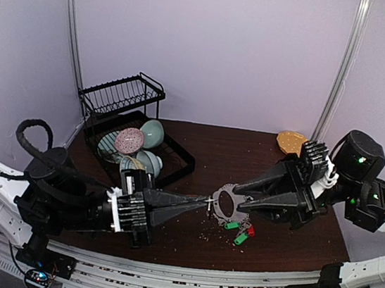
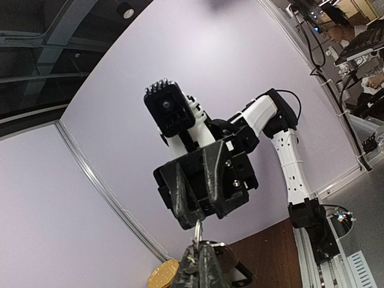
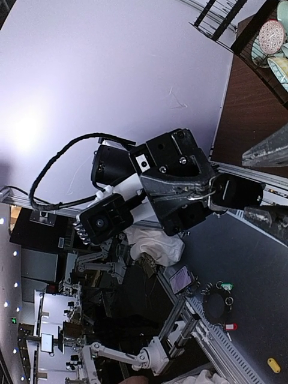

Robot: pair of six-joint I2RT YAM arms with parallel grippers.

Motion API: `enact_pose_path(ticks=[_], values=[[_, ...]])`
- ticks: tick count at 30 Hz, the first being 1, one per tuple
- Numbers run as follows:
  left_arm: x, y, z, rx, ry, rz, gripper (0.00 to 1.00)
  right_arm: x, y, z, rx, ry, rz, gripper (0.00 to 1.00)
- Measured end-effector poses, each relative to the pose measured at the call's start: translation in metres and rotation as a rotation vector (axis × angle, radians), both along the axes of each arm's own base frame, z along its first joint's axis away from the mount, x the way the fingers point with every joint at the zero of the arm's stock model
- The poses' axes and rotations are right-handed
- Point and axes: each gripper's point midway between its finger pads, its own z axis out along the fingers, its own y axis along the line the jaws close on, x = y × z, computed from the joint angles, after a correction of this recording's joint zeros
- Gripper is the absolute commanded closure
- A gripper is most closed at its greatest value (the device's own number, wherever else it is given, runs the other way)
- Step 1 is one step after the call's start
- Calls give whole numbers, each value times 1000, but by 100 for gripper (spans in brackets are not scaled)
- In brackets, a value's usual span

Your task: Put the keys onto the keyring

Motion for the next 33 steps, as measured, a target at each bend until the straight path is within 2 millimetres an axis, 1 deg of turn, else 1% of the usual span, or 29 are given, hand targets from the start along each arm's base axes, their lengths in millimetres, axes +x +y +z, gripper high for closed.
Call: enact_pose_path(ticks=[3, 6, 10, 16, 21, 27, 31, 33], values=[[-1, 0, 2, -13, 8, -6, 100, 2, 6, 8, 13, 18, 4, 72], [-1, -2, 1, -13, 11, -11, 100, 2, 10, 10, 20, 27, 10, 69], [-2, -3, -1, -8, 12, -15, 100, -1, 14, 11, 25, 34, 26, 76], [-2, -3, -1, -8, 12, -15, 100, -4, 15, 11, 23, 38, 36, 79], [-2, -3, -1, -8, 12, -15, 100, -6, 18, 11, 20, 38, 45, 76], [-2, -3, -1, -7, 12, -14, 100, -8, 21, 10, 9, 29, 55, 86], [-2, -3, -1, -6, 12, -14, 100, -8, 22, 10, 4, 23, 54, 87], [-2, -4, -1, -5, 12, -14, 100, -8, 22, 9, 0, 22, 54, 89]])
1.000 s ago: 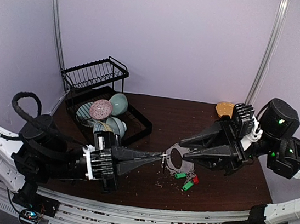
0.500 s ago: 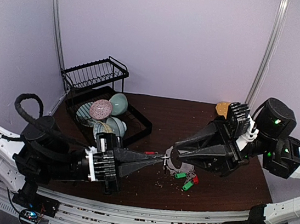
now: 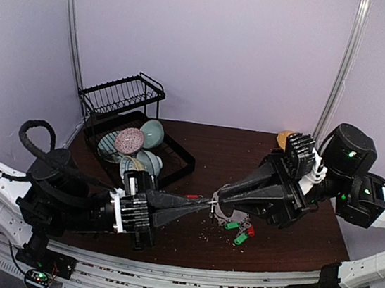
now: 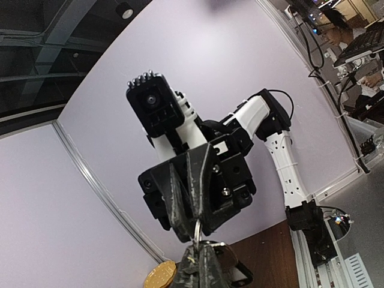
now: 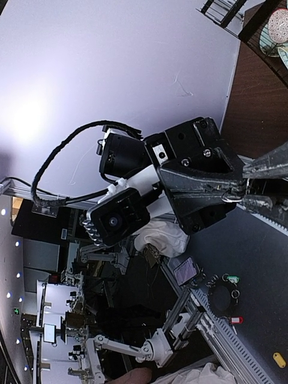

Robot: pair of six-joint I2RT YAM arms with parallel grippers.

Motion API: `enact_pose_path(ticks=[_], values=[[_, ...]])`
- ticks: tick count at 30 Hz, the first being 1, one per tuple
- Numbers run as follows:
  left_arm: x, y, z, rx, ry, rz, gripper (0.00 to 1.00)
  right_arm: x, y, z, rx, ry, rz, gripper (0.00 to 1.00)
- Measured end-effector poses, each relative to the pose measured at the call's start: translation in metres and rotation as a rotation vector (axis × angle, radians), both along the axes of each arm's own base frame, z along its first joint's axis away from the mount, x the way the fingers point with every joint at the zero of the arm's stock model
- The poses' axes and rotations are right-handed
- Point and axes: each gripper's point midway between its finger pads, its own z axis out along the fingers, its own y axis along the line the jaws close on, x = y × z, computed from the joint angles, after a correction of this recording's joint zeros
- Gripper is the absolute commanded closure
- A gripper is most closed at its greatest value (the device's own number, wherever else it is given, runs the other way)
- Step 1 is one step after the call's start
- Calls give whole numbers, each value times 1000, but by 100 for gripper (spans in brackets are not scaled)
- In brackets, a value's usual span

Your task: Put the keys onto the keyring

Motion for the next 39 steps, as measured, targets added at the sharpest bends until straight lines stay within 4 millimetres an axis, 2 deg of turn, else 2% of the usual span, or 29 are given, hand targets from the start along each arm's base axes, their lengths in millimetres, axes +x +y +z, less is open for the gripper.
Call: enact_pose_path(ticks=[5, 28, 30, 33, 39], values=[[0, 0, 0, 3, 0, 1, 100, -1, 0, 0, 0, -7, 2, 100], [3, -4, -11, 57, -50, 33, 100, 6, 1, -8, -32, -10, -42, 100], [5, -4, -12, 60, -63, 49, 100, 7, 1, -9, -34, -19, -50, 92], [9, -3, -13, 66, -75, 72, 100, 8, 1, -10, -41, -30, -57, 86], [15, -2, -14, 71, -92, 112, 100, 8, 0, -16, -58, -55, -61, 82]])
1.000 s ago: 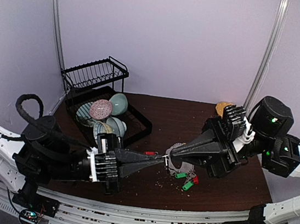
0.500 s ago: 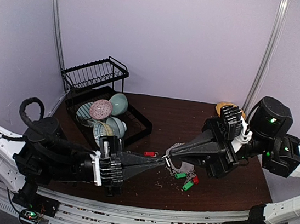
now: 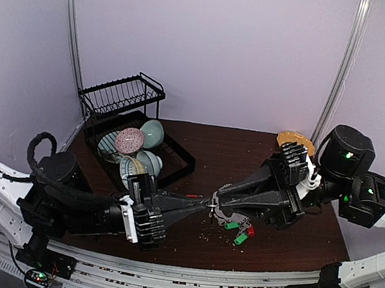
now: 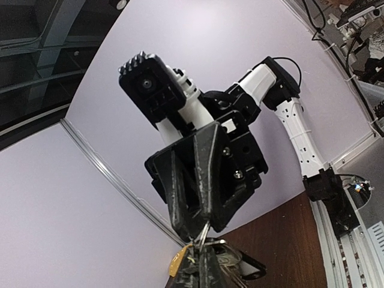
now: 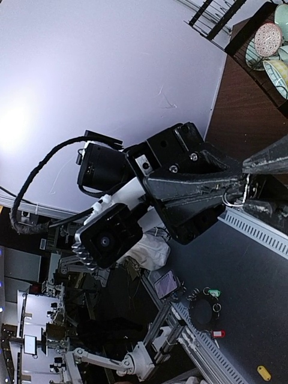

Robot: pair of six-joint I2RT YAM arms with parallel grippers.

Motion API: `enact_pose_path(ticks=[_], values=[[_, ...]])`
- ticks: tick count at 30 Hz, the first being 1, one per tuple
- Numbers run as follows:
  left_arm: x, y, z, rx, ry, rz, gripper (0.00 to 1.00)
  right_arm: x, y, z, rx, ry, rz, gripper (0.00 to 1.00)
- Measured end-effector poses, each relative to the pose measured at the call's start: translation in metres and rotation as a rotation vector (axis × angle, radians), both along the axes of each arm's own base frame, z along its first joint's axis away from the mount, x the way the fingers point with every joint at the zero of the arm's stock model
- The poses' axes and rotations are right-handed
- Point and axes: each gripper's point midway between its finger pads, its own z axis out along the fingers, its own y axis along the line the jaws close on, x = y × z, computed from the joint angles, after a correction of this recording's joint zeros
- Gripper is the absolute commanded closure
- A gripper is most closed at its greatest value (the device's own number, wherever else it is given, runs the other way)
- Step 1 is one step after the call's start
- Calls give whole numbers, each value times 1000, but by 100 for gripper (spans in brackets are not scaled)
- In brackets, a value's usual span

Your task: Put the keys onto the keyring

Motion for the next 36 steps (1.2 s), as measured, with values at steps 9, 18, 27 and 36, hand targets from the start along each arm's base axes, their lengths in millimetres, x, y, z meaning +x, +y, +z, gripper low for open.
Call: enact_pose_path(ticks=[9, 18, 27, 36], values=[[5, 1, 0, 6, -23, 38, 100, 1, 3, -5, -17, -2, -1, 77], [5, 1, 0, 2, -18, 37, 100, 3, 2, -4, -5, -3, -15, 90], [2, 0, 0, -2, -6, 11, 100, 5, 3, -3, 2, -4, -26, 100], [8, -1, -4, 4, 75, 6, 56, 17, -1, -7, 1, -3, -111, 100]])
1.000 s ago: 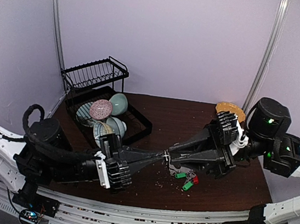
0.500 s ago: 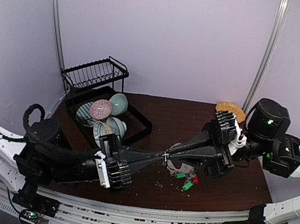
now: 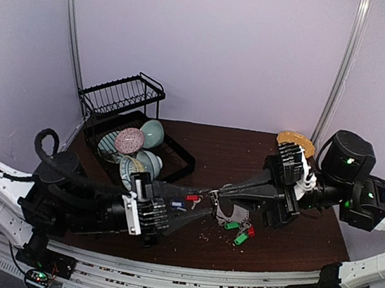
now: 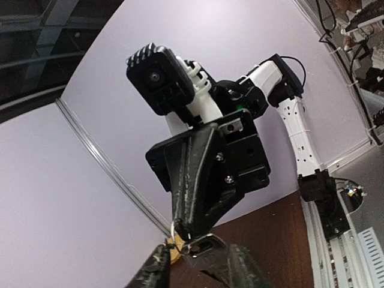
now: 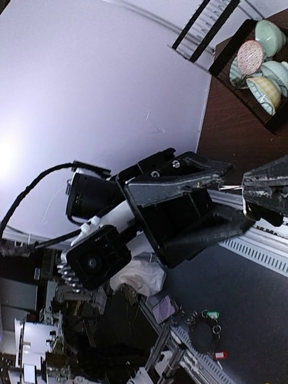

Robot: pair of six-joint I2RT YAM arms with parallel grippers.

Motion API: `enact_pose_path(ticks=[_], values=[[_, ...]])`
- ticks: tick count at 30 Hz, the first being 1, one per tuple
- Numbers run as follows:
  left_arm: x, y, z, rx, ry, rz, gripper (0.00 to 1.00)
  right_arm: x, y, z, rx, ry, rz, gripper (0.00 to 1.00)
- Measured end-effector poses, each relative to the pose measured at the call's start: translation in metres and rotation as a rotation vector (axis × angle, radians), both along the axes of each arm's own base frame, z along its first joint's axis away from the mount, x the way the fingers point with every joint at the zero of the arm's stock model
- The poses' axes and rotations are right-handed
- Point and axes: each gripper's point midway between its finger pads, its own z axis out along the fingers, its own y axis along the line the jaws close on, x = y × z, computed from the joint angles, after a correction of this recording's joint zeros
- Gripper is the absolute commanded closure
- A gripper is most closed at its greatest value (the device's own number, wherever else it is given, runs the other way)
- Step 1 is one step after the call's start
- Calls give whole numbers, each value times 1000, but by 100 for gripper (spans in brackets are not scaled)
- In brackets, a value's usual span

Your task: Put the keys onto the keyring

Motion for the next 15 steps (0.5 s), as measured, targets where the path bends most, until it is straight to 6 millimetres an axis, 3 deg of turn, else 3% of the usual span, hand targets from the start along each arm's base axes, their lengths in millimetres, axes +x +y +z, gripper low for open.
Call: enact_pose_path(ticks=[2, 4, 8, 11, 15], values=[[13, 0, -4, 13, 53, 21, 50, 14, -3, -2, -6, 6, -92, 100], [43, 2, -8, 25, 150, 66, 45, 33, -6, -5, -16, 19, -190, 100], [118, 19, -10, 3, 337, 226, 37, 101, -22, -28, -75, 106, -468, 100], [162, 26, -28, 0, 486, 315, 35, 166, -50, -67, -143, 226, -721, 100], [205, 21, -85, 77, 695, 394, 34, 231, -96, -144, -307, 405, -1030, 100]])
